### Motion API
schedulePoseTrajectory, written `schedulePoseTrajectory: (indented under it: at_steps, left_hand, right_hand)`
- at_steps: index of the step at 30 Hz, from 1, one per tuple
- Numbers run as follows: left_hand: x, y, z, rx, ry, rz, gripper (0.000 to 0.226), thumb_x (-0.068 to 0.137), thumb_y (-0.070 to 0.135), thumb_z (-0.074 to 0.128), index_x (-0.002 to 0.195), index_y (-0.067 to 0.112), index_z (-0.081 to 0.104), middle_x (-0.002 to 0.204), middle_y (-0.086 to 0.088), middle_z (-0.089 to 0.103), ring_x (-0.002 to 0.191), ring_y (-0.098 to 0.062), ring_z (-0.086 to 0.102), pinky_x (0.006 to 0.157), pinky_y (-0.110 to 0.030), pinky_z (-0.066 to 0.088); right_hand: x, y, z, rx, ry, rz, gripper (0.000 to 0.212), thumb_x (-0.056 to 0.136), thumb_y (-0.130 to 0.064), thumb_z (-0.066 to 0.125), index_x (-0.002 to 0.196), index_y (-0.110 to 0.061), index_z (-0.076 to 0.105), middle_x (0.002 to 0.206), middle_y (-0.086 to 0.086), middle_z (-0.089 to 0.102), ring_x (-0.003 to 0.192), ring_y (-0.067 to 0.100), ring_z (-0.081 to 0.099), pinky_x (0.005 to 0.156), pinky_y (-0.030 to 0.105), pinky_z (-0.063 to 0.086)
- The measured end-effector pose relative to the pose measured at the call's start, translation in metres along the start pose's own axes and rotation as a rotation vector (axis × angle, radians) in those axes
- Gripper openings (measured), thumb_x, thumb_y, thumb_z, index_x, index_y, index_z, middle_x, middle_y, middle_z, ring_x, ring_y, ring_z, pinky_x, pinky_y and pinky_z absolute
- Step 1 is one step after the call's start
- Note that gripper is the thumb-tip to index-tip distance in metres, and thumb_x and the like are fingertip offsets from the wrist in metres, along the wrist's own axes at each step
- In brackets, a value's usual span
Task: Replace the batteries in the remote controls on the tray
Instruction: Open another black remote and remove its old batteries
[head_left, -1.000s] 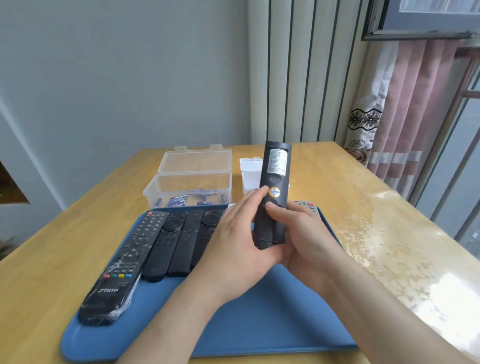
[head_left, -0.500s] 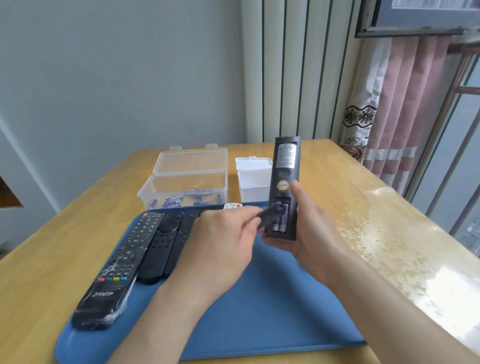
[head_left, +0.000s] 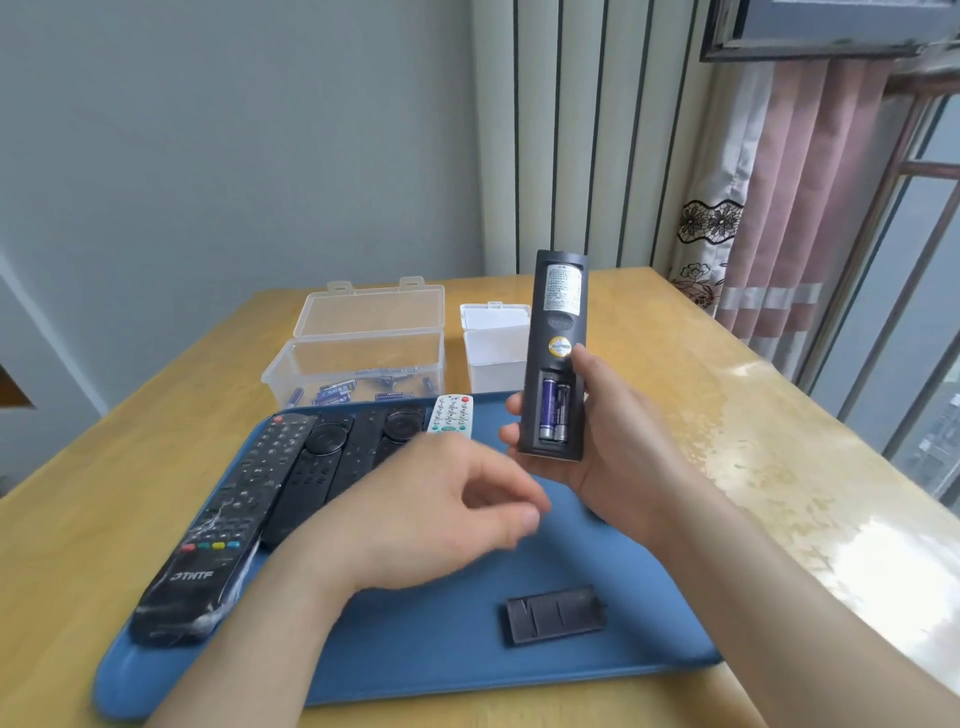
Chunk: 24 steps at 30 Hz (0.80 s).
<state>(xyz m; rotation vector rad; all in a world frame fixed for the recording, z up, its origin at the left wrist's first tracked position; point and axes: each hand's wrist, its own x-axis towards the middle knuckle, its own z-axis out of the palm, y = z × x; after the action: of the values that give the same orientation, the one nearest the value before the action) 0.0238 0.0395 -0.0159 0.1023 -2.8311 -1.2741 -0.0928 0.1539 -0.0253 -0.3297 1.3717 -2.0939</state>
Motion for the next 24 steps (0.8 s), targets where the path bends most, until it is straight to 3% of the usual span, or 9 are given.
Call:
schedulePoseTrajectory:
  at_steps: [3,6,9,11,15,21,24]
  left_hand:
    - [0.002,0.001,-0.002,-0.094,0.459,0.159,0.007,0.081,0.026,0.069,0.086,0.028,0.072,0.079,0.010,0.072,0.068,-0.014,0.068,0.066,-0.031,0.055]
    - [0.006,-0.003,0.003,0.149,0.676,0.281,0.019,0.078,0.021,0.074,0.093,0.030,0.065,0.084,0.015,0.063,0.073,-0.006,0.062,0.066,-0.019,0.049]
    - [0.011,-0.005,0.011,0.340,0.663,0.355,0.029,0.074,0.020,0.073,0.099,0.022,0.059,0.091,0.013,0.057,0.088,-0.010,0.054,0.073,-0.013,0.042]
    - [0.012,-0.007,0.014,0.373,0.644,0.362,0.033,0.074,0.017,0.073,0.100,0.021,0.054,0.093,0.013,0.055,0.089,-0.013,0.052,0.074,-0.017,0.041]
    - [0.013,-0.009,0.016,0.365,0.643,0.373,0.036,0.074,0.014,0.071,0.101,0.022,0.048,0.094,0.013,0.049,0.090,-0.012,0.050,0.075,-0.023,0.043]
    - [0.013,-0.011,0.013,0.371,0.635,0.349,0.038,0.074,0.015,0.073,0.101,0.023,0.048,0.094,0.017,0.050,0.089,-0.004,0.047,0.075,-0.010,0.037]
    - [0.014,-0.012,0.013,0.368,0.659,0.345,0.034,0.076,0.009,0.070,0.100,0.020,0.049,0.091,0.016,0.050,0.086,-0.003,0.045,0.075,-0.011,0.037]
  right_hand:
    - [-0.002,0.002,0.001,-0.016,-0.071,0.003,0.042,0.101,-0.044,0.039,0.099,-0.010,0.063,0.077,0.012,0.070,0.064,0.025,0.066,0.073,0.045,0.058]
    - [-0.004,0.006,0.003,-0.068,-0.154,0.025,0.050,0.100,-0.050,0.036,0.100,-0.012,0.068,0.081,0.010,0.069,0.071,0.022,0.066,0.076,0.044,0.058]
    - [-0.006,0.008,0.007,-0.107,-0.220,0.014,0.055,0.099,-0.054,0.035,0.104,-0.012,0.071,0.088,0.014,0.070,0.078,0.028,0.065,0.072,0.043,0.059]
    - [-0.008,0.008,0.008,-0.139,-0.239,-0.002,0.058,0.099,-0.054,0.034,0.104,-0.009,0.071,0.084,0.015,0.072,0.075,0.028,0.066,0.068,0.039,0.058]
    - [-0.009,0.011,0.010,-0.182,-0.239,-0.037,0.058,0.099,-0.055,0.033,0.110,-0.009,0.068,0.084,0.016,0.070,0.074,0.026,0.067,0.068,0.039,0.059]
    - [-0.009,0.013,0.010,-0.227,-0.241,-0.068,0.054,0.099,-0.055,0.031,0.117,-0.016,0.064,0.097,0.014,0.072,0.087,0.025,0.070,0.074,0.044,0.060]
    - [-0.008,0.016,0.011,-0.272,-0.218,-0.089,0.057,0.099,-0.057,0.033,0.118,-0.013,0.062,0.110,0.016,0.070,0.098,0.026,0.070,0.077,0.049,0.060]
